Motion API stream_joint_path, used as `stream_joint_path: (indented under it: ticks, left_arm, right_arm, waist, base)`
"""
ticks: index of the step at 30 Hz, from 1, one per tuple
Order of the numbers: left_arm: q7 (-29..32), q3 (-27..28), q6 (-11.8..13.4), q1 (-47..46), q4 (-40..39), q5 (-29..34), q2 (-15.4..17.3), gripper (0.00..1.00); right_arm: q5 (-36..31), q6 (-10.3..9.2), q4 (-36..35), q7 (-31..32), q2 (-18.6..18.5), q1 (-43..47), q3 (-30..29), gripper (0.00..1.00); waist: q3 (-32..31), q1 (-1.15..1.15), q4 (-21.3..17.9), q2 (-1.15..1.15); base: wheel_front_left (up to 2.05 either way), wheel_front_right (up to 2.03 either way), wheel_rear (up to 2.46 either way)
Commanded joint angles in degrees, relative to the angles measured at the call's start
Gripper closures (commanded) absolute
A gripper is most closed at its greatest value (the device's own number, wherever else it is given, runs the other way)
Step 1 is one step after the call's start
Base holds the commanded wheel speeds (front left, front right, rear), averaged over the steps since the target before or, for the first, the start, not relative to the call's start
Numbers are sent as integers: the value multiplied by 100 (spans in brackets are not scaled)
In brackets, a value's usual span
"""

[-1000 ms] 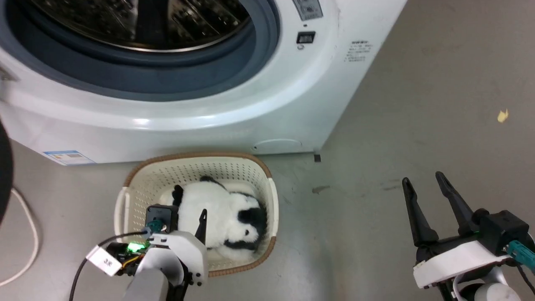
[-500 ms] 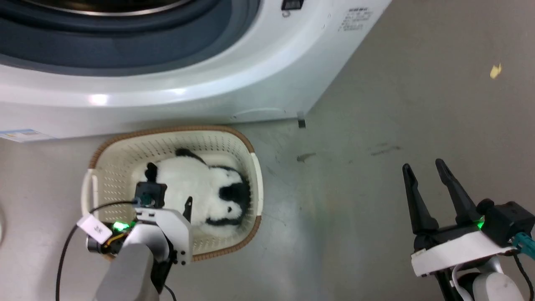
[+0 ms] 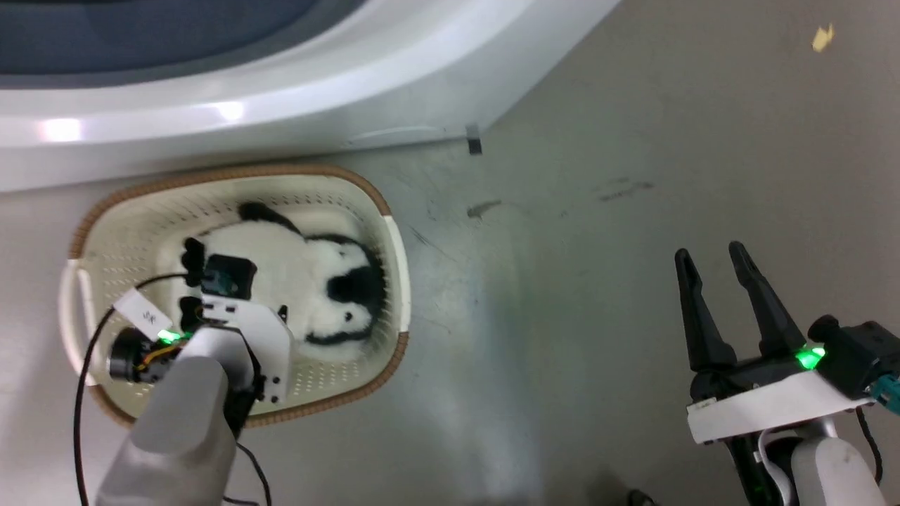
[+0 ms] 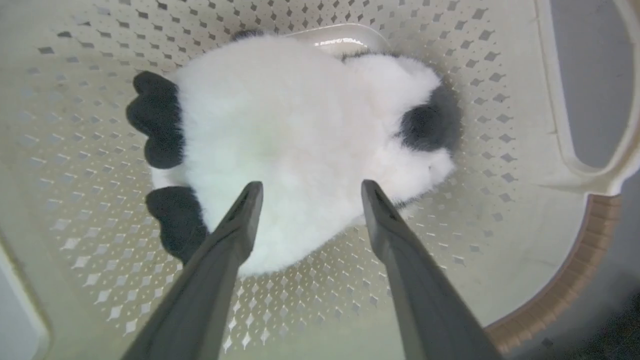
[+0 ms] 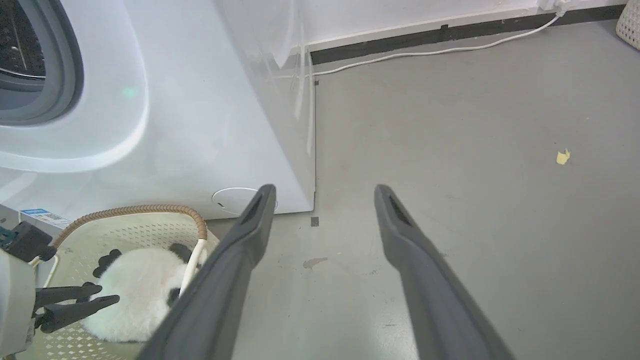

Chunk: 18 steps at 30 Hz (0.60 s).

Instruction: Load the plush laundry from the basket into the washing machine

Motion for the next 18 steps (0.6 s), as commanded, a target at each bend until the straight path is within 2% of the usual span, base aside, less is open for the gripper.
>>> stream_joint_path:
  ticks: [1, 14, 15, 16, 17, 18]
  left_arm:
    - [93, -81, 26, -255, 197, -15, 108, 0]
    - [304, -430, 25, -1001, 885, -57, 430, 0]
    - [312, -454, 20, -1039, 945, -71, 438, 27]
    - [311, -475, 21, -1062, 1005, -88, 450, 78]
    - [325, -491, 1, -1068, 1067, -115, 457, 100]
    - [347, -510, -27, -1064, 1130, -141, 473, 100]
  right_arm:
    - [105, -4, 12, -65, 21, -141, 29, 0]
    - [466, -4, 114, -208, 24, -343, 39, 0]
    - [489, -5, 125, -220, 24, -362, 38, 0]
    - [509, -5, 136, -232, 24, -377, 41, 0]
    - [526, -5, 149, -244, 24, -389, 45, 0]
    - [543, -5, 164, -256, 25, -398, 38, 0]
  waist:
    - [216, 0, -126, 0]
    - [847, 0, -441, 0]
    - [885, 0, -462, 0]
    - [914, 0, -486, 0]
    - [933, 0, -508, 0]
    - [948, 0, -527, 0]
  base:
    - [0, 0, 0]
    - [0, 0, 0]
    - [0, 0, 0]
    - [0, 0, 0]
    - [0, 0, 0]
    - [0, 0, 0]
